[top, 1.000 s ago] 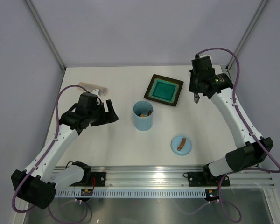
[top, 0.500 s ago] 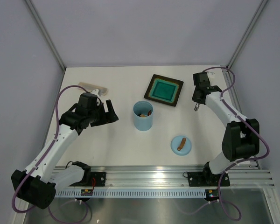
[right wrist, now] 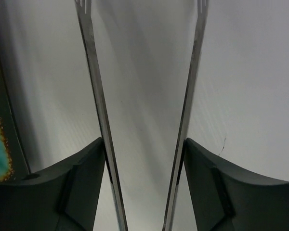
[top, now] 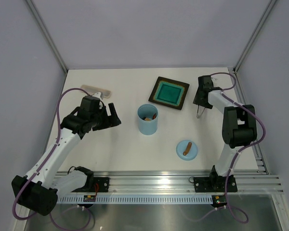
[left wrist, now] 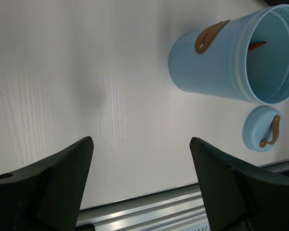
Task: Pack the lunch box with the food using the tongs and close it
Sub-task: Place the clamp at the center of the board.
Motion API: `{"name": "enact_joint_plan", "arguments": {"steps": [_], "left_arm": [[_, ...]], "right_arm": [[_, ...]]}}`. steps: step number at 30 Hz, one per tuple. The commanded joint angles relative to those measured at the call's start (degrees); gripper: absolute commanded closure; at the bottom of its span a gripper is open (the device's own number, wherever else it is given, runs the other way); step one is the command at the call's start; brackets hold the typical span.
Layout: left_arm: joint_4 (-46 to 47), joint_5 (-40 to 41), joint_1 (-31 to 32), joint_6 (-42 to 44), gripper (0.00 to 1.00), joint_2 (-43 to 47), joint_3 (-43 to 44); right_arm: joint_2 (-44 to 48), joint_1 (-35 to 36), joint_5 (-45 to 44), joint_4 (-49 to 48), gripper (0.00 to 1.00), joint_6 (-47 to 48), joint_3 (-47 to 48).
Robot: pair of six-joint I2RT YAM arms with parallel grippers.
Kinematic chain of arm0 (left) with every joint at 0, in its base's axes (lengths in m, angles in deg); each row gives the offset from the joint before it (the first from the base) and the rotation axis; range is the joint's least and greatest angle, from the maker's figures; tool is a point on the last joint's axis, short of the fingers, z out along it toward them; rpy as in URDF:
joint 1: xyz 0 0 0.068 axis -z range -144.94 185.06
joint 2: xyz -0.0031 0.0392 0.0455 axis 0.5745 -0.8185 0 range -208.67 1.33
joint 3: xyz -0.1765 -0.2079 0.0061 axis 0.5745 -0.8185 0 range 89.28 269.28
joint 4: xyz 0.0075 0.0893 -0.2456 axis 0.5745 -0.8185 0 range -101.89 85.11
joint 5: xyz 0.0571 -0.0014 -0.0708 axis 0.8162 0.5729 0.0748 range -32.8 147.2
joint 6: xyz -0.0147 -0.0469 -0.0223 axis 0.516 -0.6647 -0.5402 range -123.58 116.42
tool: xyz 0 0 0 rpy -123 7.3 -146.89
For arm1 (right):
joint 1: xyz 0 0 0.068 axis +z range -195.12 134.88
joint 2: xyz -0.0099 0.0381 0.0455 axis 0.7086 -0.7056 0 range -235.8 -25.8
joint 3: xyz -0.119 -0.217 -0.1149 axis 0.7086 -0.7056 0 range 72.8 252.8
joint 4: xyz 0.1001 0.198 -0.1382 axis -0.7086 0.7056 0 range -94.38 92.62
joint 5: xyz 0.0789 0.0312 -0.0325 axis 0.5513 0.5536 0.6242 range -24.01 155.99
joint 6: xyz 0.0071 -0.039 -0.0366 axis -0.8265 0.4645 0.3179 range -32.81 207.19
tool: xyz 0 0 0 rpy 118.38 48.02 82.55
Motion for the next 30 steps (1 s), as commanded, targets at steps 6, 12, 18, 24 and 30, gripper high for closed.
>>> {"name": "enact_joint_plan", "arguments": {"steps": [6,12,18,24,30], "left_arm": [[0.92,0.03,-0.43,0.09,0.14,0.73,1.71],[1.01,-0.14,-0.34,0.35,0.14,0.03,2.24],[0.22,1.18,-0.69,0.62,0.14,0.73,3.29],[-0.22,0.91,-0.87,1.14,0.14,0.12,4.08],[-0.05,0.56,-1.04,1.14,0.14,-0.33,4.35]], "right_arm": [[0.63,-1.43,2.81,-0.76,0.07,0.12,4.40],[6.33,-1.43,3.95,4.15,0.05,-1.72,3.70],[21.44,4.00,6.86,13.90,0.15,-7.43,-4.11],[33.40,14.47,5.89,23.75,0.20,-18.49,-12.03],[40.09,22.65,5.62,29.12,0.22,-31.42,-19.23]]}}
